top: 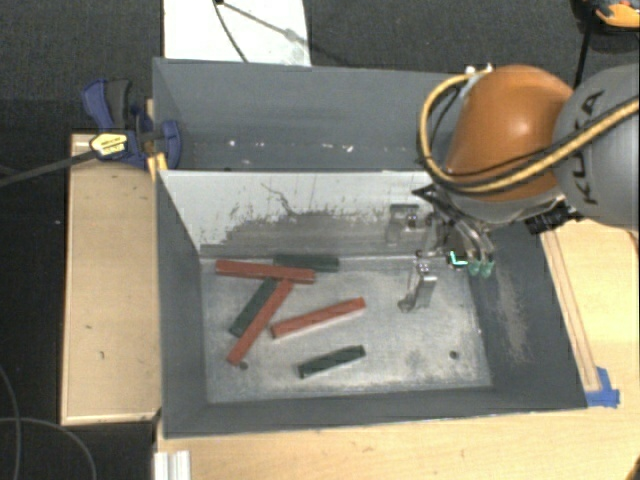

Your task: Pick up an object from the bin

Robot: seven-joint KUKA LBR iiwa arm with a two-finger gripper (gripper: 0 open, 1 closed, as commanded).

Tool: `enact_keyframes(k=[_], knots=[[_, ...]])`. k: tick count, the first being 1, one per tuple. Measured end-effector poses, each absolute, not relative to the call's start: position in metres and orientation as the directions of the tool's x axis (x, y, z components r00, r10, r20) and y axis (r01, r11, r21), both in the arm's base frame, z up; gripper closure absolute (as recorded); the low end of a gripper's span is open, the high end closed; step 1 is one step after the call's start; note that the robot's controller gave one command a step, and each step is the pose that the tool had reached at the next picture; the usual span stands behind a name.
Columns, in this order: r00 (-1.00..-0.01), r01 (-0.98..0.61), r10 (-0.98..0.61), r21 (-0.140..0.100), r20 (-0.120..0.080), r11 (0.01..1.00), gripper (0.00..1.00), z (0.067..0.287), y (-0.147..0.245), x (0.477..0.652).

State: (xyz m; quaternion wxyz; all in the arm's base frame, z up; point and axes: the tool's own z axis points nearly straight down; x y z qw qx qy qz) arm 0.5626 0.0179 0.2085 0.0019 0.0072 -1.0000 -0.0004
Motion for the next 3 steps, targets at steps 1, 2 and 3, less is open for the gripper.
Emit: enact_keyframes(k=[1,2,3], knots=[[-1.0,-0.014,-0.014,0.001,-0.003,1.0,0.0,0.212,0.018,0.564],[-0.999,0.051,0.051,0.002,-0.009,0.999,0.0,0.149,0.036,0.573],[-0.988,-0.153,-0.153,0.0,0.003,0.988,0.0,0.139,0.066,0.537]])
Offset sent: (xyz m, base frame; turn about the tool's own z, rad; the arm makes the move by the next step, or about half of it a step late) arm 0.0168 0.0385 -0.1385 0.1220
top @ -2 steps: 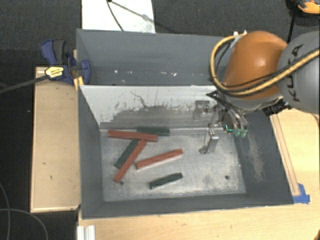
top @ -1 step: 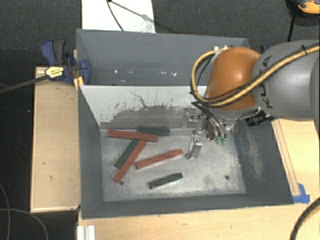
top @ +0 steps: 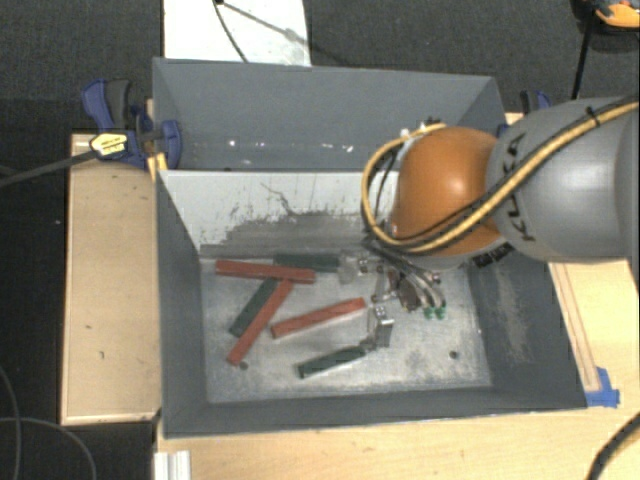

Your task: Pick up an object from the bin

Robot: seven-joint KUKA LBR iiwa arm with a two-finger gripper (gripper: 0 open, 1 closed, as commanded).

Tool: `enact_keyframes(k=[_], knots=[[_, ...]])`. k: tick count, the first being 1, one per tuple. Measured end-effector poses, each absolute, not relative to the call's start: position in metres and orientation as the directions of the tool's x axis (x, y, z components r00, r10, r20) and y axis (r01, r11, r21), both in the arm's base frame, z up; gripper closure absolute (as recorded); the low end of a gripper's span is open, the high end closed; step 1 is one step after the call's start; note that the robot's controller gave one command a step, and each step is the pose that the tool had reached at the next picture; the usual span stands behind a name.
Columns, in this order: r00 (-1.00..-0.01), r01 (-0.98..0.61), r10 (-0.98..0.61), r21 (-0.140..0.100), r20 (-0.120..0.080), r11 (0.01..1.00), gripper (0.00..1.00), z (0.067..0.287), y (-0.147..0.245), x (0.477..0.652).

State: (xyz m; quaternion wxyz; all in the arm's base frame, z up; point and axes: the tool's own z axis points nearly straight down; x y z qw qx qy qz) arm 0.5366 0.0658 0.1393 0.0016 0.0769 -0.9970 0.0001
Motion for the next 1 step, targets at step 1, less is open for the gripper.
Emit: enact_keyframes(k=[1], knots=[[-0.947,-0.321,-0.321,-0.001,-0.01,0.947,0.0,0.103,0.054,0.5395]])
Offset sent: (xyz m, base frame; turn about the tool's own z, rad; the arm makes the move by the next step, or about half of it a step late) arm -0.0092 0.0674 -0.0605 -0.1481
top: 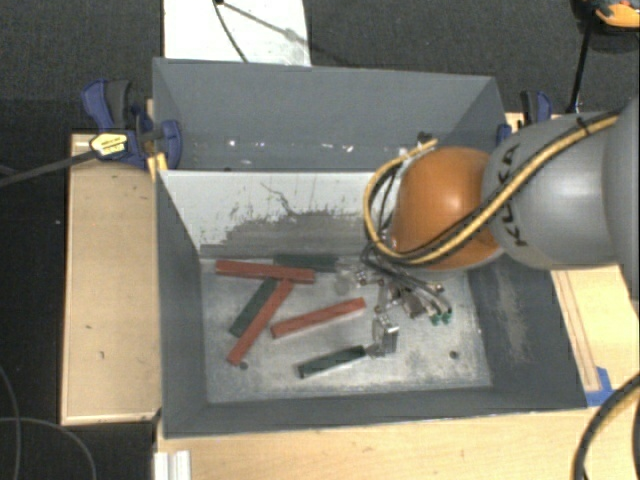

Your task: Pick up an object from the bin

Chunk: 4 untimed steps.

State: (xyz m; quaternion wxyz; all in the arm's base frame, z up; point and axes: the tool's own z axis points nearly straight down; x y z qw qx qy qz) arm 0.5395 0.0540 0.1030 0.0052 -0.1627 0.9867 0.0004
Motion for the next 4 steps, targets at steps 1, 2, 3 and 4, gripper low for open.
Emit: enact_keyframes(k=[1,2,3,4], knots=[[-0.952,-0.307,-0.307,-0.002,0.0,0.952,0.0,0.081,0.088,0.532],[-0.766,-0.643,-0.643,-0.003,-0.01,0.766,1.0,0.073,0.065,0.548],[-0.767,-0.642,-0.642,-0.004,-0.01,0.767,1.0,0.073,0.065,0.548],[-0.739,-0.673,-0.673,-0.005,-0.01,0.739,1.0,0.248,0.106,0.565]])
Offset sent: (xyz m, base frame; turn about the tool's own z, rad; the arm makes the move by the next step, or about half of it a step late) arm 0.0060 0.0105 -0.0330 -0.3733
